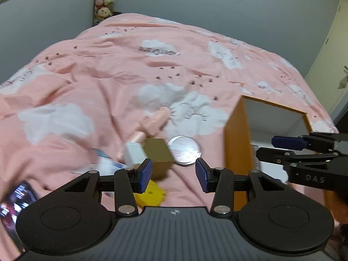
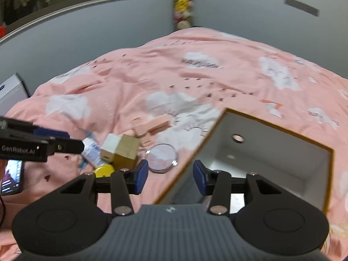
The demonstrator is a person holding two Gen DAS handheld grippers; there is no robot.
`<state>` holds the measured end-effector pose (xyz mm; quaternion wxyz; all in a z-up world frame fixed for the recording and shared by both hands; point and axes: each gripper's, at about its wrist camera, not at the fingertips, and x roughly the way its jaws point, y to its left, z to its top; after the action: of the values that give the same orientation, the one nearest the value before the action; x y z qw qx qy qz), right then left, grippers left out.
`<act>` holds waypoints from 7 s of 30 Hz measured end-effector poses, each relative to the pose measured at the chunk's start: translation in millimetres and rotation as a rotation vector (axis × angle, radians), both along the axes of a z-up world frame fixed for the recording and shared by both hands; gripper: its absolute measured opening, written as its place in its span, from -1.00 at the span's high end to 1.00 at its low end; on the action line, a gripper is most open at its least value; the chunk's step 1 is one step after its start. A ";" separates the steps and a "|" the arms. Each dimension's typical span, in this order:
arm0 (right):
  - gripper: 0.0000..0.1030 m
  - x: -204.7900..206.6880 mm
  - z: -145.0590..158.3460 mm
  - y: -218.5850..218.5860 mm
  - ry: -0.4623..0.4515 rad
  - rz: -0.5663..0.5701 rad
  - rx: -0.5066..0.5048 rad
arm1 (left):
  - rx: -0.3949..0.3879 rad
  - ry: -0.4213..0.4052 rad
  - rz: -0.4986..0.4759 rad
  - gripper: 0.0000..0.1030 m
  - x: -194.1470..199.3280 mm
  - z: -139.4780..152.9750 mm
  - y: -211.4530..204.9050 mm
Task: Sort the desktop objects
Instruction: 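Move both grippers back to the item pile on the bed, then grasp the gold box with the left gripper while the right grasps the round compact mirror, then carry the gold box and compact mirror down into the white box with both grippers, then open the left gripper off the gold box while the right presses the mirror upright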
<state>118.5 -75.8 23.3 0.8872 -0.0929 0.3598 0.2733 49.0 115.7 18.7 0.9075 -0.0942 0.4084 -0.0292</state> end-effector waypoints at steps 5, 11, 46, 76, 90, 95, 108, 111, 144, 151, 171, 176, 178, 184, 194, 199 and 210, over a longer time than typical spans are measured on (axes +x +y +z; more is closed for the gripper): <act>0.21 21.2 -2.0 27.7 0.048 0.076 -0.055 | 0.034 0.017 -0.017 0.01 8.3 2.1 15.3; 0.23 64.8 -18.2 51.6 0.208 0.063 -0.050 | 0.045 0.064 -0.047 0.01 26.8 -14.4 17.2; -0.10 195.0 -134.2 125.0 0.661 0.051 -0.322 | 0.238 0.178 -0.019 -0.29 110.4 -101.6 -43.1; 0.73 155.0 -96.1 97.2 0.627 0.068 -0.008 | 0.191 0.186 -0.049 -0.14 101.7 -96.2 -28.4; 0.73 97.9 -10.5 3.0 0.337 -0.082 0.211 | 0.404 0.175 -0.132 -0.17 106.1 -108.7 -67.7; 0.73 74.9 9.1 -42.1 0.291 -0.170 0.295 | 0.438 0.172 -0.132 -0.13 104.7 -112.9 -69.3; 0.74 35.6 15.0 -120.8 0.233 -0.370 0.379 | 0.137 0.027 -0.084 -0.03 70.9 -50.1 -49.8; 0.74 33.4 8.6 -130.2 0.241 -0.407 0.381 | 0.078 -0.031 -0.101 -0.03 62.3 -25.9 -55.7; 0.75 31.9 -40.6 -154.6 0.240 -0.537 0.277 | -0.112 0.226 -0.329 -0.02 122.6 -46.0 -190.3; 0.75 36.3 -43.4 -151.6 0.265 -0.543 0.251 | -0.165 0.283 -0.304 -0.03 133.5 -56.4 -186.2; 0.75 41.5 -45.8 -137.5 0.254 -0.554 0.148 | -0.268 0.290 -0.268 -0.03 135.9 -67.0 -175.5; 0.75 42.4 -45.8 -135.9 0.242 -0.572 0.133 | -0.262 0.332 -0.208 -0.03 136.2 -65.9 -176.4; 0.75 40.9 -43.0 -137.2 0.235 -0.576 0.138 | -0.257 0.340 -0.202 -0.03 136.7 -63.9 -178.3; 0.75 37.9 -36.9 -142.9 0.246 -0.569 0.154 | -0.284 0.306 -0.224 -0.16 136.3 -65.5 -175.6; 0.74 46.7 -41.1 -126.7 0.222 -0.535 0.091 | -0.309 0.147 -0.227 -0.24 121.0 -32.0 -148.0; 0.74 60.4 -45.0 -116.7 0.162 -0.519 0.034 | -0.256 0.084 -0.154 -0.24 111.6 -22.6 -124.5; 0.72 89.7 -47.1 -103.1 0.249 -0.370 -0.004 | -0.296 0.125 -0.111 -0.24 113.7 -28.7 -101.6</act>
<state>208.2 -178.8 -23.9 0.8707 0.0073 0.4783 0.1145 162.7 14.1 -10.0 0.8533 -0.2059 0.4600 -0.1334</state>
